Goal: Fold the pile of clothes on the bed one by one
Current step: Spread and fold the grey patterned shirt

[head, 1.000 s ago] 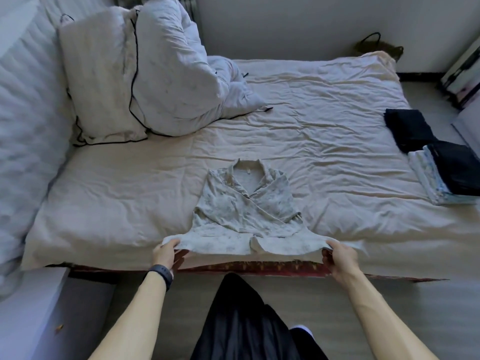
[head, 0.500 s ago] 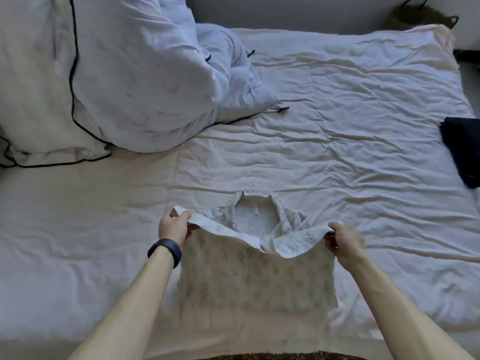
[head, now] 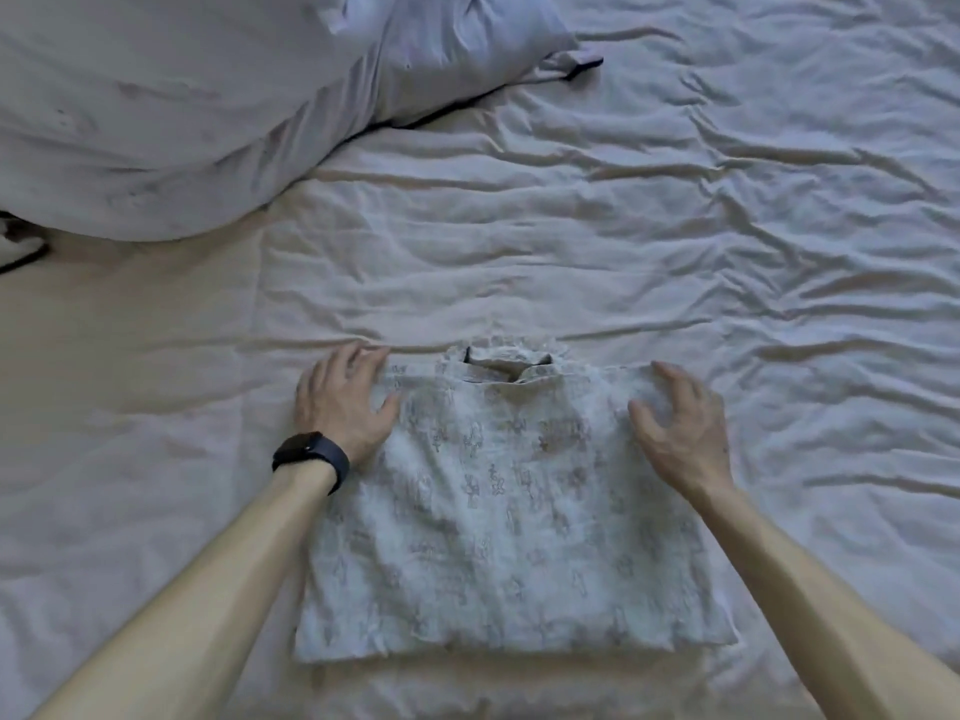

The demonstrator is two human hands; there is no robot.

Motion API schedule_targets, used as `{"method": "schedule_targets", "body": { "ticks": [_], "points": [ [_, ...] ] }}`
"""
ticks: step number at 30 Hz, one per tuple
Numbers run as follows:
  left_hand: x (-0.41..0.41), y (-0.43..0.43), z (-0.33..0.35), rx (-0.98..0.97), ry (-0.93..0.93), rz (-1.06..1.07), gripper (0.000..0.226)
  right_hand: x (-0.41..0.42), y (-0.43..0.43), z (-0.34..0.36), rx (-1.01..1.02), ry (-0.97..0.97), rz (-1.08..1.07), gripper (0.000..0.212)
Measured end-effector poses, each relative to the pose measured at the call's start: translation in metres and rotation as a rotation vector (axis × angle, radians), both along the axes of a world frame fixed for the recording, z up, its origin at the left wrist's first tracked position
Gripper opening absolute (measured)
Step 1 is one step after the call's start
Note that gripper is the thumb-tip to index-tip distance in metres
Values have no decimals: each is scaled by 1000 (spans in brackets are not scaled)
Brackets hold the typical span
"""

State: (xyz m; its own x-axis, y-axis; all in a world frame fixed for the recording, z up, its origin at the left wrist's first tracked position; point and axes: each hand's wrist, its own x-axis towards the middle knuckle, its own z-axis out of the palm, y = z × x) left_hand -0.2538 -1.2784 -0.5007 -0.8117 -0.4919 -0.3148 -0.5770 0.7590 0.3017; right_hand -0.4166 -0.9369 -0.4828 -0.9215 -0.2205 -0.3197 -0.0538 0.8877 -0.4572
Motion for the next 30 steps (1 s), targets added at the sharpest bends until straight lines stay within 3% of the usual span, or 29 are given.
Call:
{"method": "schedule_targets", "body": {
  "ticks": [4, 8, 14, 17, 20, 24, 26, 30],
  "points": [
    [-11, -14, -5, -154, 42, -203, 22, -25, -14, -6, 146, -43, 346, 63],
    [-18, -23, 4, -208, 18, -298, 16, -41, -30, -13, 254, 90, 592, 33],
    [-21, -34, 10, -330, 96, -393, 21, -53, -13, -24, 137, 399, 585, 32],
    [-29, -32, 9, -334, -109, -348, 24, -54, -14, -24, 214, 274, 542, 32],
    [-42, -11, 10, -205, 11, -288, 37, -49, -30, -15, 124, 122, 446, 37],
    [-69, 26, 6, -25, -25, -474, 61, -40, -61, -7, 81, 6, 722, 66],
    [-77, 32, -2, -23, -79, -503, 58, -38, -69, -14, 119, -45, 731, 60],
    [-86, 33, -6, -45, -108, -520, 33, -40, -79, -21, 155, 0, 752, 28]
  ]
}}
